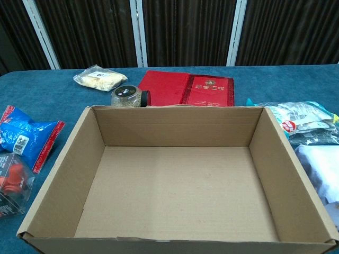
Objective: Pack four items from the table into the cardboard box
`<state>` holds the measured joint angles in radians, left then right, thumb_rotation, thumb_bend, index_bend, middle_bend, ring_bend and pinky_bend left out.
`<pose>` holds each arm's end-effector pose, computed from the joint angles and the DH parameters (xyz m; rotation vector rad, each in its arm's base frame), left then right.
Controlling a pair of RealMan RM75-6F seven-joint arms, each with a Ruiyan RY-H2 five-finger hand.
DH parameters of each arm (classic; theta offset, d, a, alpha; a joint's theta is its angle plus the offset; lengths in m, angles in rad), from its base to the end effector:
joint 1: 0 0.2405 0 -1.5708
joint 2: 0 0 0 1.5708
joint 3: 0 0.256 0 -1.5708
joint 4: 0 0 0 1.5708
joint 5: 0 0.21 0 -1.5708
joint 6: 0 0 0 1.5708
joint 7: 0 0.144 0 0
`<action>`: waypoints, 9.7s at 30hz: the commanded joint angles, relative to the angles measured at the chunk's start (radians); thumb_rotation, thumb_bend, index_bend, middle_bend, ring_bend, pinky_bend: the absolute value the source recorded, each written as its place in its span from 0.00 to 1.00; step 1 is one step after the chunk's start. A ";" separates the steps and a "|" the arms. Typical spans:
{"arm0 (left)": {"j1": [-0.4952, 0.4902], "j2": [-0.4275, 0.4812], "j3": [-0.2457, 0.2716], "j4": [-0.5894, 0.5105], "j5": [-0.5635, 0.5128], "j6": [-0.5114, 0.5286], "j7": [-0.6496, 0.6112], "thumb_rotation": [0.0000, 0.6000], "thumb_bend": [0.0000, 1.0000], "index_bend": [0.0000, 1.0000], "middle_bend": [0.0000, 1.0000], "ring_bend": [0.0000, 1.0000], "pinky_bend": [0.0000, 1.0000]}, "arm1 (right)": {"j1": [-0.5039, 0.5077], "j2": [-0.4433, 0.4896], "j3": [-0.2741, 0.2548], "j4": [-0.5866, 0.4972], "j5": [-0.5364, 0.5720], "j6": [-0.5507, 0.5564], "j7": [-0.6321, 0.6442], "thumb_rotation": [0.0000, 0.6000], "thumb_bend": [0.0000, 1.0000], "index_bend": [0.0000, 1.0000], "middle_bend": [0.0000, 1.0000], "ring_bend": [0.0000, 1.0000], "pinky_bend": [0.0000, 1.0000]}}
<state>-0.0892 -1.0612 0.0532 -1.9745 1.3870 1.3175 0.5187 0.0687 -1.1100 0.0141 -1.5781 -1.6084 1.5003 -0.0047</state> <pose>-0.2660 0.1486 0.1173 -1.6144 -0.9715 -0.5442 -0.3092 -0.1683 0.1559 1.4933 -0.8486 0.8995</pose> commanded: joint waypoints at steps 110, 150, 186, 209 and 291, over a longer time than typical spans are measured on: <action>-0.379 0.058 -0.096 0.125 -0.256 -0.194 0.160 1.00 0.00 0.06 0.00 0.00 0.05 | -0.001 0.000 -0.006 0.014 -0.009 0.011 -0.009 1.00 0.03 0.00 0.00 0.00 0.00; -0.459 -0.446 -0.117 0.717 -0.266 -0.234 0.066 1.00 0.53 0.68 0.54 0.52 0.45 | -0.005 0.012 -0.008 0.005 -0.001 0.009 0.014 1.00 0.03 0.00 0.00 0.00 0.00; -0.539 -0.291 -0.147 -0.006 0.070 -0.146 0.112 1.00 0.34 0.60 0.46 0.46 0.43 | -0.006 0.012 -0.006 0.005 0.001 0.010 0.012 1.00 0.03 0.00 0.00 0.00 0.00; -0.441 -0.227 -0.075 -0.115 -0.004 -0.043 0.189 1.00 0.02 0.06 0.00 0.00 0.00 | -0.008 0.021 -0.007 0.001 0.005 0.006 0.024 1.00 0.03 0.00 0.00 0.00 0.00; 0.037 0.058 0.013 0.134 0.253 0.270 -0.337 1.00 0.02 0.00 0.00 0.00 0.00 | 0.239 0.208 0.104 -0.539 0.100 -0.229 -0.455 1.00 0.13 0.72 0.71 0.70 0.76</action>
<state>-0.0518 -1.0036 0.0659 -1.8404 1.6404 1.5876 0.1820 0.2935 -0.9480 0.0913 -2.0468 -1.4793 1.2498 -0.4460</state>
